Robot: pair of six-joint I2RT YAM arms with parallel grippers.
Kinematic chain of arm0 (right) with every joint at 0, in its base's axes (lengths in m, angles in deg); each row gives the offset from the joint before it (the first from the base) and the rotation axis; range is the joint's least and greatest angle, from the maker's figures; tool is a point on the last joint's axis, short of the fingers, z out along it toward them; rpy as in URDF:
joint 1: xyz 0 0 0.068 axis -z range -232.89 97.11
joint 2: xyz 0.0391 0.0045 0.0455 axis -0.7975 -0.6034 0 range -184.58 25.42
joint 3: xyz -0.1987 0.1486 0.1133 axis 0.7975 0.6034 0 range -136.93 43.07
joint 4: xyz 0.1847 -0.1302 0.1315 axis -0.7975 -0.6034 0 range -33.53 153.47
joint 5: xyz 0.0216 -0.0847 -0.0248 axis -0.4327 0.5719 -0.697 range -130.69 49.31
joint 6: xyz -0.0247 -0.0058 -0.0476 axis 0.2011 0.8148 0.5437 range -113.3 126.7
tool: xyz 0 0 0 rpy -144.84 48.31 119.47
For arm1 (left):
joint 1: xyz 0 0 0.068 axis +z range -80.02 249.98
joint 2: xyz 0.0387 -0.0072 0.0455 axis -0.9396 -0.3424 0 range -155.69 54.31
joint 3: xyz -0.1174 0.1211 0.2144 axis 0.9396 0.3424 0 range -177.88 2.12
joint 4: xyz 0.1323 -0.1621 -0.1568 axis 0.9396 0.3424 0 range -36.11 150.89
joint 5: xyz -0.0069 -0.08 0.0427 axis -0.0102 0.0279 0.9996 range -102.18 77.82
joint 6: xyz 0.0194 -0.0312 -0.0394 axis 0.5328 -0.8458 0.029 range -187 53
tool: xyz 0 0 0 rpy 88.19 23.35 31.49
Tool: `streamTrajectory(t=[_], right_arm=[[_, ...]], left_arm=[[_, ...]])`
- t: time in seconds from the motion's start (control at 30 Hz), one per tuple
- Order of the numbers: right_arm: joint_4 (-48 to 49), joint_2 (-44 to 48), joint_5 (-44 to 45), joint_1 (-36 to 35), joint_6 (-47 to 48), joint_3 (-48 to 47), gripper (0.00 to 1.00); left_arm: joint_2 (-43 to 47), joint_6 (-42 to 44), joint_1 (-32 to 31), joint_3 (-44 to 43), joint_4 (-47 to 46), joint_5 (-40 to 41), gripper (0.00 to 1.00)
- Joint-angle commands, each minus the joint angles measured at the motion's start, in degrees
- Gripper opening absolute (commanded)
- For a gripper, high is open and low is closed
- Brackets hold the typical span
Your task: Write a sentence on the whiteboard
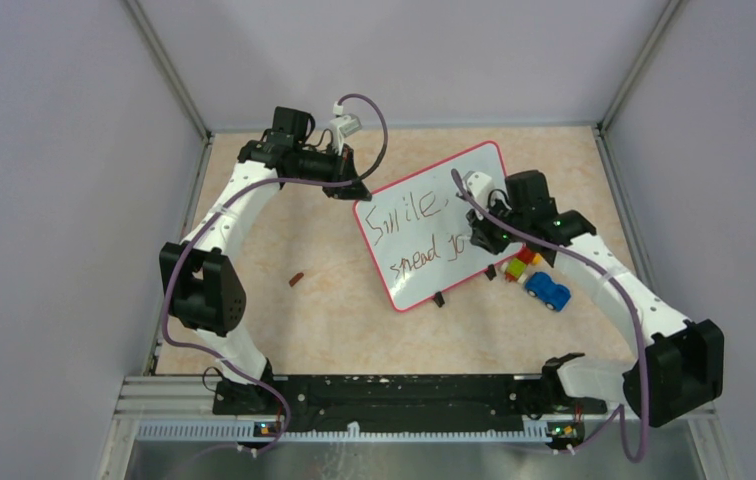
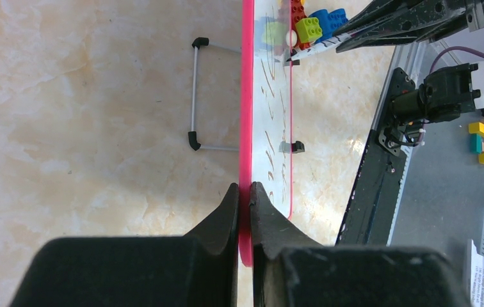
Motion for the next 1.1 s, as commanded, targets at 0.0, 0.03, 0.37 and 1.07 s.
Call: streamTrajectory(t=[0.0, 0.03, 0.37, 1.07], right_arm=[[-1.23, 3.55, -3.18, 2.55, -0.12, -0.66, 0.0], [-1.56, 3.73, -3.67, 3.46, 0.09, -0.45, 0.0], [-1.21, 3.81, -4.95, 7.1, 0.97, 1.24, 0.0], [-0.08, 4.58, -7.43, 7.64, -1.95, 3.06, 0.0]], left_arm=[[-1.33, 1.05, -1.41, 1.59, 3.62, 0.62, 0.0], [-1.33, 1.04, -1.41, 1.58, 3.7, 0.61, 0.0], [-1.28, 1.02, -1.41, 1.95, 3.5, 0.53, 0.0], [-0.87, 0.91, -1.54, 3.25, 2.89, 0.87, 0.0]])
